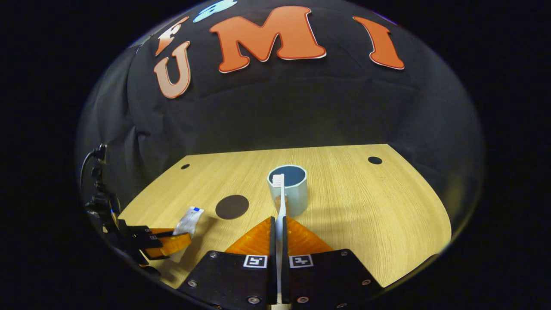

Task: Put the toothbrush and toothpaste on the desktop into the cup, then pick up the cup and place it on the coaster on the desktop.

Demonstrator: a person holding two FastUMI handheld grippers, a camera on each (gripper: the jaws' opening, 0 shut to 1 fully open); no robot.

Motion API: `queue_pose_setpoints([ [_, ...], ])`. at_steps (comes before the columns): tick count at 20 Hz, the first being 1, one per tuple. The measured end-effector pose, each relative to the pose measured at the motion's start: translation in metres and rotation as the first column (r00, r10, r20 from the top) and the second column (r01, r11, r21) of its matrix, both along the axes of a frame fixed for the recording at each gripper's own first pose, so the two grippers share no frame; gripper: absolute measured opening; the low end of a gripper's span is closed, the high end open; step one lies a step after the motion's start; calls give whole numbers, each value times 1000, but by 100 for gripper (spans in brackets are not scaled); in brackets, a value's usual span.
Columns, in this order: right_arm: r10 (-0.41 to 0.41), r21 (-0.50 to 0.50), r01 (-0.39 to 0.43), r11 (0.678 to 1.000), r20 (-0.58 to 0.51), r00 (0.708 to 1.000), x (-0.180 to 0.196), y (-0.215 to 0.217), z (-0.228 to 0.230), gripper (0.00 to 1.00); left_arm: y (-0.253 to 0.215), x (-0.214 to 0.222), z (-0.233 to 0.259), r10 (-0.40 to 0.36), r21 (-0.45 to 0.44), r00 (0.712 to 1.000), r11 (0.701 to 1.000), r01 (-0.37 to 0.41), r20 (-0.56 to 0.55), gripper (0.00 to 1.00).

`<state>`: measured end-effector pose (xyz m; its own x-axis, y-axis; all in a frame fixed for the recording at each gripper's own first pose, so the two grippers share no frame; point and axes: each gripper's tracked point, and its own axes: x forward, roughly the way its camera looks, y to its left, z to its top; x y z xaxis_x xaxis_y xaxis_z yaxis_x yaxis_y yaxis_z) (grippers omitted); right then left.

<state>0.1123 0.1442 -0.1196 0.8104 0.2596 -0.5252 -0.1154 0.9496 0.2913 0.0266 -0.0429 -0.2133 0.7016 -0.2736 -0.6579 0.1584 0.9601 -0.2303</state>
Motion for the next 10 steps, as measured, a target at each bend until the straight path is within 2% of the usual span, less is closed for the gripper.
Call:
queue_pose_setpoints([
  [6, -17, 56, 10, 998, 121, 993, 49, 2, 24, 4, 0, 2, 5, 16, -27, 999, 1000, -15, 31, 20],
  [10, -35, 73, 19, 997, 227, 973, 78, 0, 37, 4, 3, -1, 13, 31, -14, 998, 999, -30, 63, 20],
])
